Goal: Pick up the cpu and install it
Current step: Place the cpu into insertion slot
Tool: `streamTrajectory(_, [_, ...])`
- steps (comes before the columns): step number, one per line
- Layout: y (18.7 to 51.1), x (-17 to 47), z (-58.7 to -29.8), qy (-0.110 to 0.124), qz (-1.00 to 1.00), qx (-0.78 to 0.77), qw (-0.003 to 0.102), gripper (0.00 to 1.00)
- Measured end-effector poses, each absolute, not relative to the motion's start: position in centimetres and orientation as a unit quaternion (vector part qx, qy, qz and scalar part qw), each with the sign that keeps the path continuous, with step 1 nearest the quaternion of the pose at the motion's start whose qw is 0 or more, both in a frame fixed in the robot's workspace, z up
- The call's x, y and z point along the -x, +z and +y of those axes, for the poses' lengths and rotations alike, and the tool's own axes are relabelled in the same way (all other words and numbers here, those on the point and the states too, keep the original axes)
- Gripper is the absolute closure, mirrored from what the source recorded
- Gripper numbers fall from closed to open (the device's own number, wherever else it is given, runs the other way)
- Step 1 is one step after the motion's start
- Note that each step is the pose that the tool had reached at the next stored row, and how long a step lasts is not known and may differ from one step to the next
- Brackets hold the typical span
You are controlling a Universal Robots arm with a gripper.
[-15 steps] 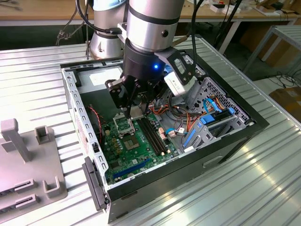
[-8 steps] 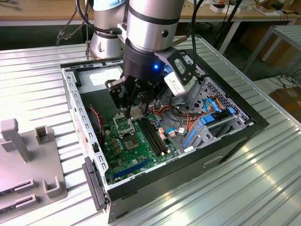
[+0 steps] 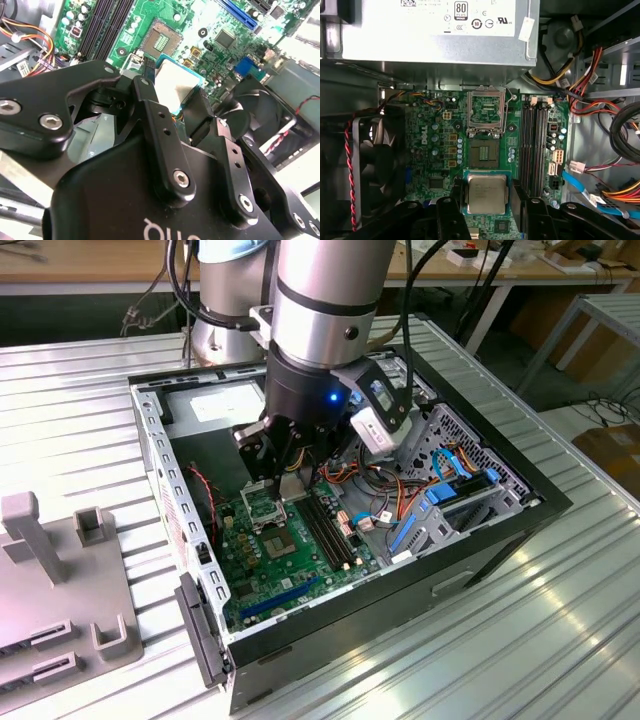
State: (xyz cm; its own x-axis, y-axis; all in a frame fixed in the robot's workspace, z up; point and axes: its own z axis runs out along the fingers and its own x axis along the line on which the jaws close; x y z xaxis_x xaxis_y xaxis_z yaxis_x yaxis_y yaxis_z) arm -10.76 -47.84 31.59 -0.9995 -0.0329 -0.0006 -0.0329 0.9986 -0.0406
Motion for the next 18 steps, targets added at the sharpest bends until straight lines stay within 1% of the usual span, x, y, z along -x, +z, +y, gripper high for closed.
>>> streamTrajectory(11, [29.3,10.3,-47.8,-0.020,1.000,0.016,0.001,0.53])
streamTrajectory(18, [29.2,10.3,-47.8,-0.020,1.000,0.016,0.001,0.53])
